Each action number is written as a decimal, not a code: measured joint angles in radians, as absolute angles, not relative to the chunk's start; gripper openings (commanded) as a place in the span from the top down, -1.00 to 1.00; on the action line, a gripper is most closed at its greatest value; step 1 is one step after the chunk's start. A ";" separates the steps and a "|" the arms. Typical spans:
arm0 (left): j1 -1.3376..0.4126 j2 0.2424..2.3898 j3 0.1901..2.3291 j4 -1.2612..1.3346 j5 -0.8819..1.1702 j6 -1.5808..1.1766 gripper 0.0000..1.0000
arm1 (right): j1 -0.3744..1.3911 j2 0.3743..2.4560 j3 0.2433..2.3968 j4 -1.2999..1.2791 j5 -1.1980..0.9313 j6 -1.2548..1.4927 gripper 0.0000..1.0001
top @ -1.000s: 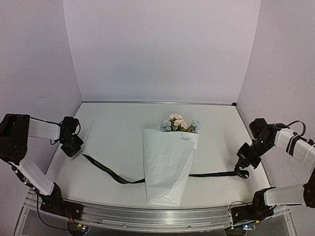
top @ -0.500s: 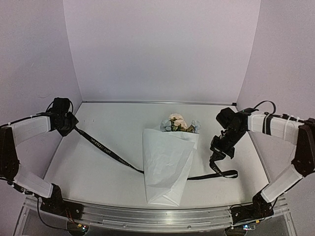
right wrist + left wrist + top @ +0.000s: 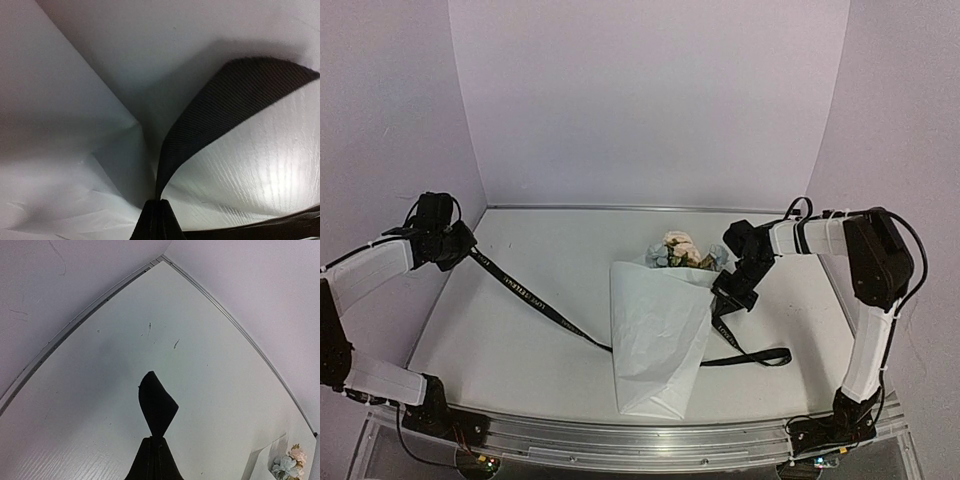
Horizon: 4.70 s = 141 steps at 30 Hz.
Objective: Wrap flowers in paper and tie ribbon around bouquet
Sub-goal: Place the left side of the ribbon at the center of the board.
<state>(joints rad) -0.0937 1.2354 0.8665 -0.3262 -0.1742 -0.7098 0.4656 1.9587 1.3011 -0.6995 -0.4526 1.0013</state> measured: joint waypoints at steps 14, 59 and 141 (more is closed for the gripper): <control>-0.075 1.321 0.984 -0.362 -0.178 -0.660 1.00 | 0.440 2.137 1.525 -0.686 -0.444 1.021 1.00; 0.068 1.469 1.105 -0.436 -0.363 -0.695 1.00 | -0.125 1.794 1.715 -1.185 -0.410 0.834 1.00; -1.071 2.188 1.514 0.240 0.353 -0.610 1.00 | 0.274 1.725 1.221 -0.958 -0.502 0.902 1.00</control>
<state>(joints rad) -1.0713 2.1877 1.5141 0.2400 0.3534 -0.6097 0.2742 1.7251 1.2208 -0.9581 -0.5019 0.9023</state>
